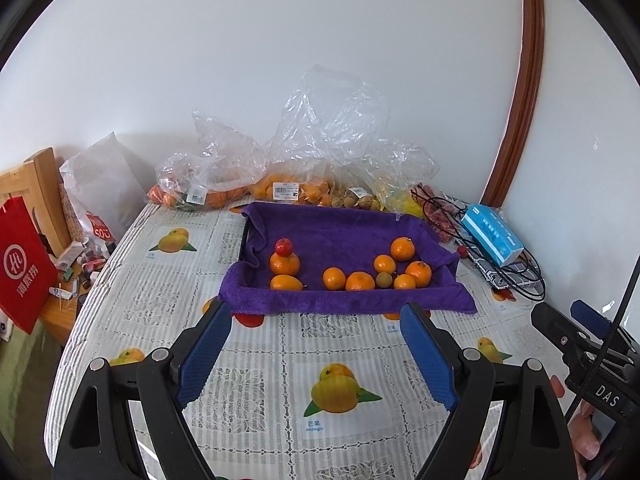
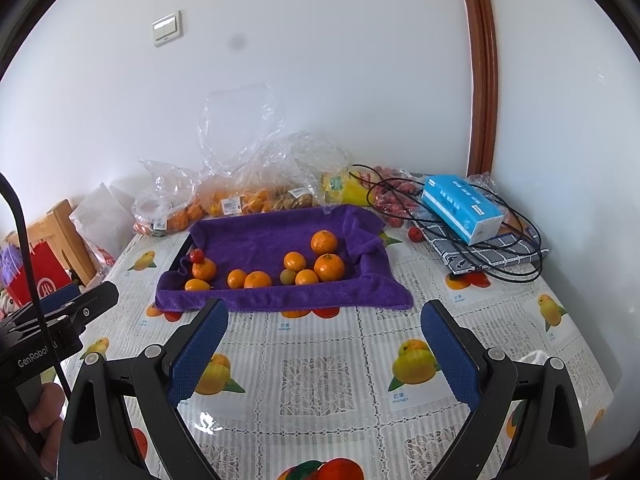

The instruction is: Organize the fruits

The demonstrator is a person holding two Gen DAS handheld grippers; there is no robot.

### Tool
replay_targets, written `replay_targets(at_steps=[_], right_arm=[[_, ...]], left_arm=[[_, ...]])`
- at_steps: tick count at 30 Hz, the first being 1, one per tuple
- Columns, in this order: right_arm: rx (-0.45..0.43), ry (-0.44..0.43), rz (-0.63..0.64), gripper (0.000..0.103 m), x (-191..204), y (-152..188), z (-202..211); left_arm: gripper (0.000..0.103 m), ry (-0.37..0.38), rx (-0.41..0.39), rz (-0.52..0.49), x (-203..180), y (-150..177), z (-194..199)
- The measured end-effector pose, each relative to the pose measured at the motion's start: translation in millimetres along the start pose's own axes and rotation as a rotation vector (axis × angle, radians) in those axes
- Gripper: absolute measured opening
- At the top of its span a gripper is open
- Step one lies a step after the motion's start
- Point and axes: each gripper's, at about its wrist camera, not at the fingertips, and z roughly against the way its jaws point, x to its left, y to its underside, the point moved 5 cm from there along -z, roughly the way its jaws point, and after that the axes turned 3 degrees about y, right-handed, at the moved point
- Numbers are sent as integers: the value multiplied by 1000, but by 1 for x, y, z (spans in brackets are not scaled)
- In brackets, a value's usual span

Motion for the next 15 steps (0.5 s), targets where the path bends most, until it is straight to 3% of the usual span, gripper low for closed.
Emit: replay_targets(at_steps=[15], right_arm=[[-1,-3,0,96,3,-1,3]], left_arm=[[86,5,2,8,2,2,1]])
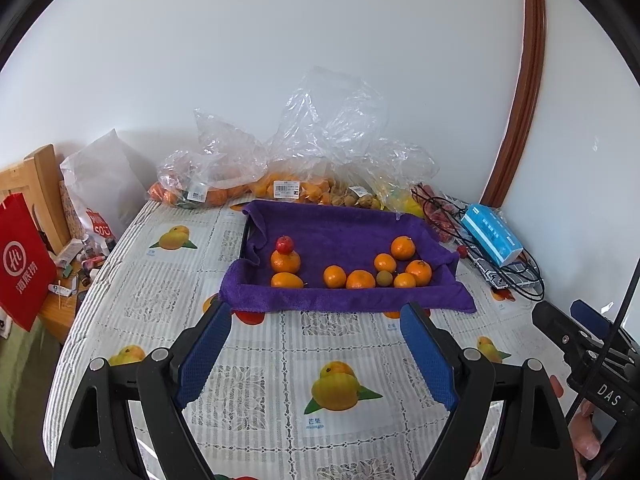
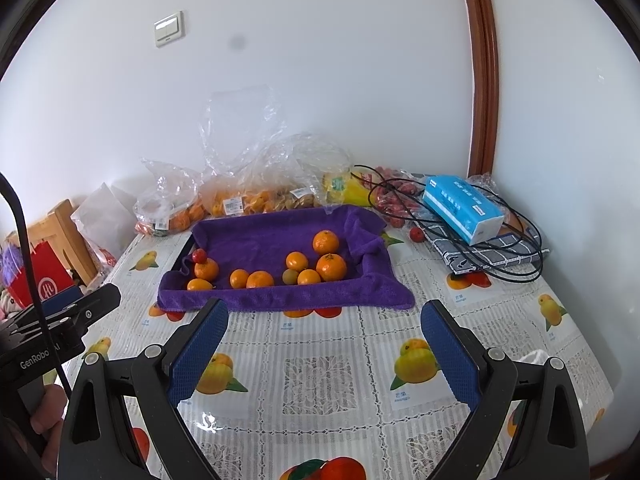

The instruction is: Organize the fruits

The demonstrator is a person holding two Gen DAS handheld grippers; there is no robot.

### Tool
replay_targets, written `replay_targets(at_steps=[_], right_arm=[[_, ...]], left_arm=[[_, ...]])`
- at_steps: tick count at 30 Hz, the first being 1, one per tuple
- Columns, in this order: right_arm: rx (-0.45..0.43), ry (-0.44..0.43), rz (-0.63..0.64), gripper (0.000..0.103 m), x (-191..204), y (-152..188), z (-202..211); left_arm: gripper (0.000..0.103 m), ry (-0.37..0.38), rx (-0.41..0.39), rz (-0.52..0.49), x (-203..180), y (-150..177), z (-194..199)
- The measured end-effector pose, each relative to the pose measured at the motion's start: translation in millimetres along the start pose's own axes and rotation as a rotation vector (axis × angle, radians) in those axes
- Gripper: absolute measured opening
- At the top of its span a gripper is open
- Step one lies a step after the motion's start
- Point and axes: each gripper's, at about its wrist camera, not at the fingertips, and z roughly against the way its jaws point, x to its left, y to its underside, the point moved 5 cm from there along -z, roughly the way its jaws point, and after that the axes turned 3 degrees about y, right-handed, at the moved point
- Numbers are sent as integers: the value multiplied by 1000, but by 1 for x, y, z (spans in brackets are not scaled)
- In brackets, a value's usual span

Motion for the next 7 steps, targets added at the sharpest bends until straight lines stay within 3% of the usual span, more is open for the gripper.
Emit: replay_targets(at_steps=[7], right_arm=[[-1,-2,0,96,-1,0,0]], left_arm=[[88,-4,-5,-4,0,-1,1]])
